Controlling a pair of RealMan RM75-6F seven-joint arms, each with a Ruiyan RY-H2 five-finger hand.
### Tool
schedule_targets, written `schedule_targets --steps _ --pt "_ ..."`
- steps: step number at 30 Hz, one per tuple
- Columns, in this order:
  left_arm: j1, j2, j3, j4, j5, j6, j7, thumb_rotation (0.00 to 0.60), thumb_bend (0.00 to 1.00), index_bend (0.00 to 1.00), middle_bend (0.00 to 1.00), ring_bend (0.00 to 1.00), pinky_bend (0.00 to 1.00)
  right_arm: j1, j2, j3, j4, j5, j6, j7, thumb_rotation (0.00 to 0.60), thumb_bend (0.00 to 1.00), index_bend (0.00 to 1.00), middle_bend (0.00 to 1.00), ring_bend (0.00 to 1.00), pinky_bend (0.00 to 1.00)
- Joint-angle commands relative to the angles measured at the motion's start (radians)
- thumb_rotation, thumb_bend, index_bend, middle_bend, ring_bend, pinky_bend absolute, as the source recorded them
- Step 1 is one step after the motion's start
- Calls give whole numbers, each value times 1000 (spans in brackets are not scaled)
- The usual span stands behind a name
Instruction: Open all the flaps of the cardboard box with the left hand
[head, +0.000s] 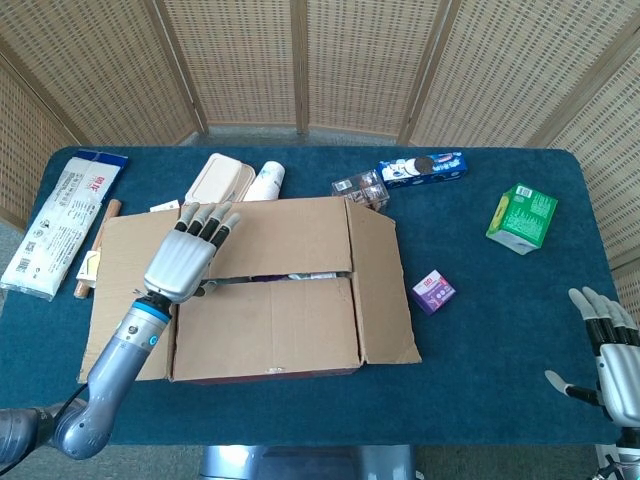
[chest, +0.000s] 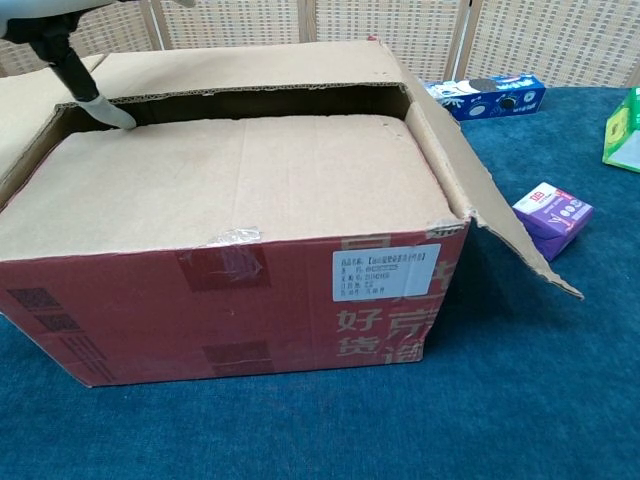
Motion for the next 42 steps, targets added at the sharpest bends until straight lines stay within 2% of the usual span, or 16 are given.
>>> schedule_targets --steps 1,9,15,20,28,34,38,42 --pt "-18 -31 -14 24 -16 2 20 600 83 0 0 0 86 1 5 -4 -3 -4 -5 14 600 0 0 0 0 0" --pt "-45 -55 -41 53 -21 2 36 600 85 0 0 0 86 1 9 -4 1 -2 -7 24 600 0 0 0 0 0" --pt "-37 -13 -53 21 31 44 44 600 84 0 0 0 94 2 10 -6 1 -3 -9 30 600 0 0 0 0 0" --pt "-50 13 -93 33 23 40 28 600 83 0 0 0 106 4 9 -9 3 -4 -16 25 600 0 0 0 0 0" --pt "-145 -19 -183 167 -30 -45 6 600 84 0 0 0 111 12 -1 -9 6 21 -41 3 600 0 0 0 0 0" --pt "-212 -58 -215 276 -82 -93 26 600 84 0 0 0 111 17 -12 -1 10 53 -53 -21 600 0 0 0 0 0" --pt "-254 -89 -230 378 -100 -126 21 600 84 0 0 0 108 22 -15 8 17 79 -64 -25 600 0 0 0 0 0" --pt "-318 -144 -258 526 -133 -170 18 600 84 0 0 0 102 30 -19 22 25 122 -81 -26 600 0 0 0 0 0"
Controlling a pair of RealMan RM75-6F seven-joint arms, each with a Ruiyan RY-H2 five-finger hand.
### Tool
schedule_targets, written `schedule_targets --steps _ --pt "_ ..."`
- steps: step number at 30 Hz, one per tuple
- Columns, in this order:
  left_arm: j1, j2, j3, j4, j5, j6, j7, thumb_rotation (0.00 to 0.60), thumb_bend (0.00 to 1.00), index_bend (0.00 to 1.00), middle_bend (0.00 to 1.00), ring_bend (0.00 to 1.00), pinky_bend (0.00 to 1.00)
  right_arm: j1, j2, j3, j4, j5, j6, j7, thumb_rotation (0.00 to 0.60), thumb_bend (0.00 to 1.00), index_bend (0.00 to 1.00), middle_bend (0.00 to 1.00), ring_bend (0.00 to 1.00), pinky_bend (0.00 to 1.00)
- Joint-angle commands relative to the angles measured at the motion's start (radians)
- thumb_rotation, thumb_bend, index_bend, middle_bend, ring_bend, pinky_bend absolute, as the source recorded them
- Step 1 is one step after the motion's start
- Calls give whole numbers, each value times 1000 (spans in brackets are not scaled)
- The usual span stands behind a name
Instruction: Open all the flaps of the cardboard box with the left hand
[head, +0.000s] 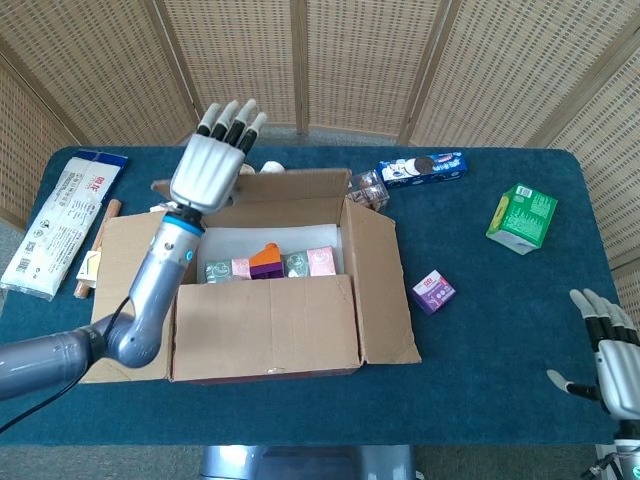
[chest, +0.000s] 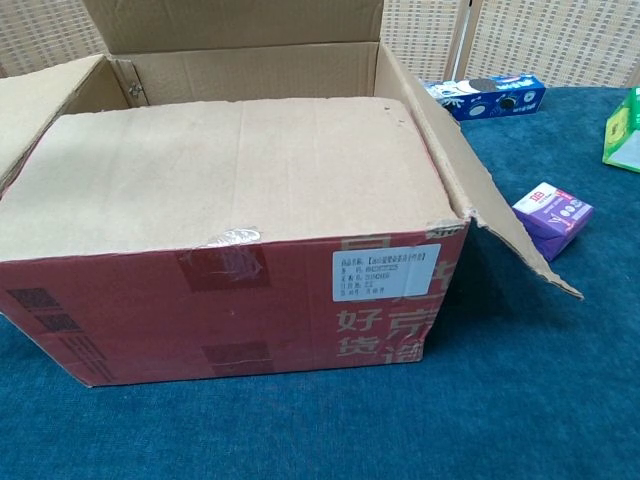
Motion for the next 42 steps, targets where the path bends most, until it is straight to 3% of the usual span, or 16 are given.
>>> schedule_targets --steps 1,5,10,16,21,25,33,36,39,42 --pt "-81 -68 -34 159 -46 -59 4 600 83 0 0 0 98 7 -3 13 7 31 -13 -2 600 0 0 0 0 0" --pt "-144 -127 -62 288 -93 -97 5 600 84 0 0 0 32 11 -5 21 14 57 -23 -4 600 0 0 0 0 0" --pt "-186 -179 -73 388 -128 -114 9 600 84 0 0 0 25 12 -6 28 21 77 -26 -7 600 0 0 0 0 0" --pt "-182 -174 -52 376 -94 -97 -7 600 85 0 0 0 27 12 -3 30 19 81 -29 -1 600 0 0 0 0 0" --pt "-148 -135 -35 289 -70 -67 -25 600 83 0 0 0 28 13 -3 25 13 67 -29 -4 600 0 0 0 0 0" --pt "-103 -73 -14 153 -86 -79 -41 600 83 0 0 0 54 11 -3 21 10 54 -23 -5 600 0 0 0 0 0" --pt "-59 121 6 -190 -401 -222 -46 600 84 17 0 0 135 8 0 12 3 31 -18 -2 600 0 0 0 0 0" --pt "-70 185 29 -258 -488 -265 -47 600 83 70 15 10 172 10 -2 10 3 26 -20 -5 600 0 0 0 0 0" --pt "-89 240 49 -303 -563 -301 -51 600 58 137 123 67 196 10 -4 9 3 23 -20 -10 600 0 0 0 0 0" --pt "-103 281 65 -328 -607 -337 -71 600 6 232 171 107 196 10 -5 8 3 22 -19 -12 600 0 0 0 0 0"
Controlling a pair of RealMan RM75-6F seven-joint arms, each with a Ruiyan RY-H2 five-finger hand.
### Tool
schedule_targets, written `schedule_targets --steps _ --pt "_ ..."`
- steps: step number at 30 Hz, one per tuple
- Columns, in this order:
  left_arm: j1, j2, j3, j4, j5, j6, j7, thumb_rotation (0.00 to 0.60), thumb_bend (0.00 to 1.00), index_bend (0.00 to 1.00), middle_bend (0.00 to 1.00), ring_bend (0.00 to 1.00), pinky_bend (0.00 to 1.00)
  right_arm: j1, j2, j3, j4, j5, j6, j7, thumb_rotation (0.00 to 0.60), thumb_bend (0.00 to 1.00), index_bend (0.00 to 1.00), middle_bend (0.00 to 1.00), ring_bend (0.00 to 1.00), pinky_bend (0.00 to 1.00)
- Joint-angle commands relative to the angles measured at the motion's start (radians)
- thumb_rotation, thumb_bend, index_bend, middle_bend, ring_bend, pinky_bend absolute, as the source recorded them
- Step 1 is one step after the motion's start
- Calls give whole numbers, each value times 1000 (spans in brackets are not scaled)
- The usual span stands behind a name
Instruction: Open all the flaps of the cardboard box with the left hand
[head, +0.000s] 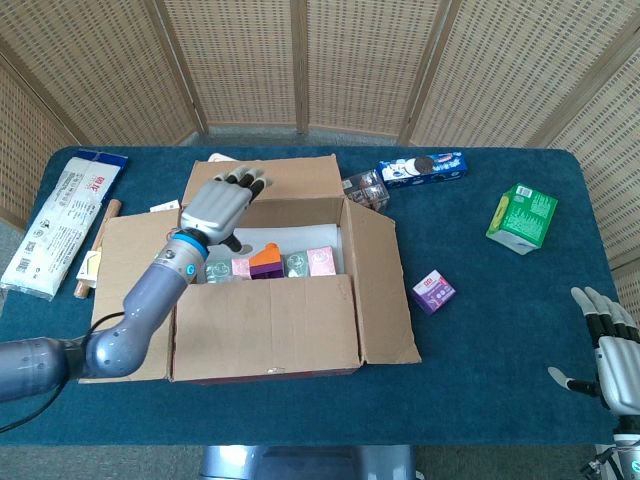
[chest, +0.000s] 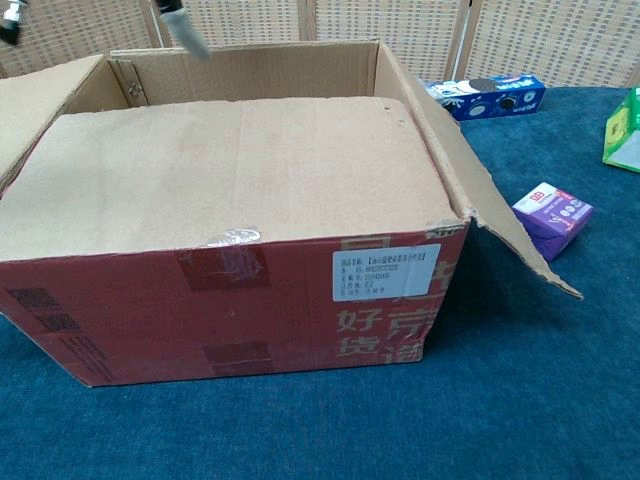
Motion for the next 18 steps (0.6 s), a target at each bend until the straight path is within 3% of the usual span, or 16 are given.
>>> schedule_targets --steps 1,5,9,14,18 --pt "-19 61 26 -50 -69 -64 -43 596 1 254 181 116 180 0 0 0 0 -1 1 -1 600 0 0 0 0 0" --pt "-23 88 36 -63 -94 -115 -100 498 0 356 252 180 350 0 -2 -1 -1 -4 2 -6 600 0 0 0 0 0" --pt "-24 98 40 -72 -97 -142 -163 395 0 434 313 231 374 0 -3 -2 -2 -5 2 -9 600 0 0 0 0 0" --pt "-24 90 41 -81 -87 -138 -238 374 0 457 368 306 536 1 -4 -3 -2 -7 2 -10 600 0 0 0 0 0" --pt "-40 86 58 -95 -90 -122 -268 371 0 467 387 339 604 1 -4 -4 -2 -9 2 -8 600 0 0 0 0 0"
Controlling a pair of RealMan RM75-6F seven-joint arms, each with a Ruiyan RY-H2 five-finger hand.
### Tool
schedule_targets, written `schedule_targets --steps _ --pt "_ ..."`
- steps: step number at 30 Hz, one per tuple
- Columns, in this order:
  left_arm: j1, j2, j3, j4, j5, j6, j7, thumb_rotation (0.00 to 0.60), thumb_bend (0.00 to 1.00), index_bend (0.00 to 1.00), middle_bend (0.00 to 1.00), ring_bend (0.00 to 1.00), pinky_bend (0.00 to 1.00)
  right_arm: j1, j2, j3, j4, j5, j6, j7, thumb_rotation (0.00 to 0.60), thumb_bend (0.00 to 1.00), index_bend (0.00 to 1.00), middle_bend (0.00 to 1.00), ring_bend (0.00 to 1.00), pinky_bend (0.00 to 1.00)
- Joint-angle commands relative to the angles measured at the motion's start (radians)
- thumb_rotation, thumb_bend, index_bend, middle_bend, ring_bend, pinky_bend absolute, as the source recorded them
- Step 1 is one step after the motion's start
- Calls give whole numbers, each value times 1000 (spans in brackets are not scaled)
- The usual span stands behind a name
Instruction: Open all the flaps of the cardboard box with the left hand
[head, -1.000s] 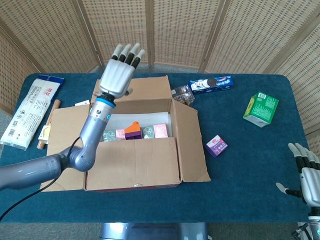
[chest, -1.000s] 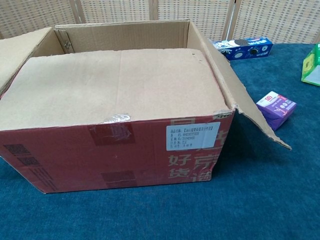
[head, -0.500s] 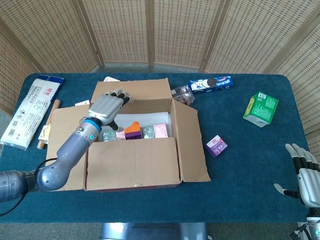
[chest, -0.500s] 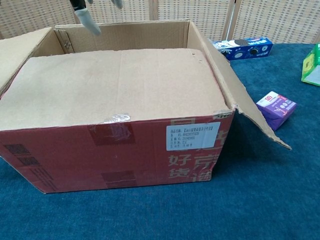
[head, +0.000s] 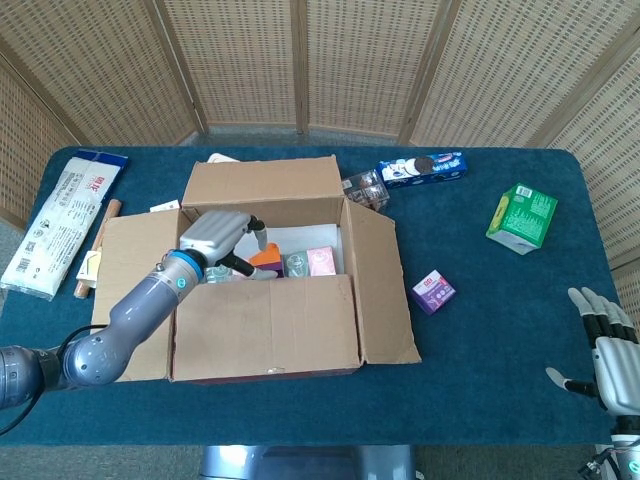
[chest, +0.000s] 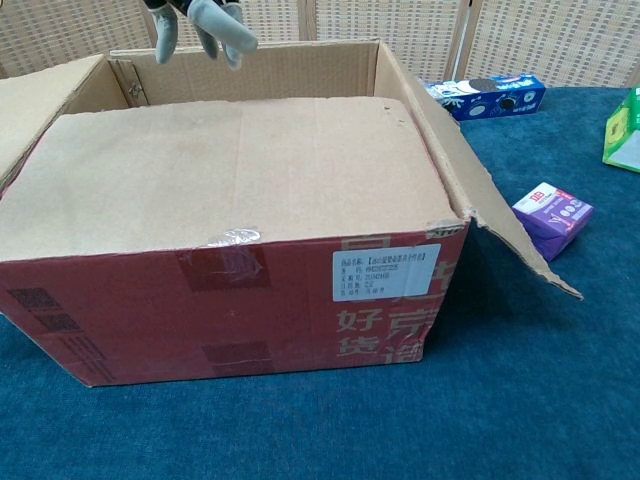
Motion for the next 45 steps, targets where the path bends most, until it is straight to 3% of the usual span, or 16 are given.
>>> schedule_targets --steps 1,19,33,35,39,45 --pt "-20 -4 21 -14 -12 14 -13 370 0 469 390 344 614 0 0 -1 -1 -2 -1 2 600 0 0 0 0 0" --pt "-156 -94 121 31 -199 78 -28 372 0 510 443 400 675 -2 4 -3 -2 -12 6 9 600 0 0 0 0 0" --pt "-180 -136 154 56 -225 67 -41 371 0 531 459 414 685 -2 4 -3 0 -14 8 13 600 0 0 0 0 0" --pt "-181 -132 150 52 -227 61 -51 339 0 543 461 415 685 -3 4 -3 -1 -15 9 14 600 0 0 0 0 0" --pt "-183 -126 153 43 -211 72 -56 216 0 562 461 413 681 -3 5 -4 -1 -17 10 13 600 0 0 0 0 0" --pt "-194 -119 156 27 -247 42 -75 178 0 563 459 412 673 -3 5 -4 -1 -19 12 15 600 0 0 0 0 0"
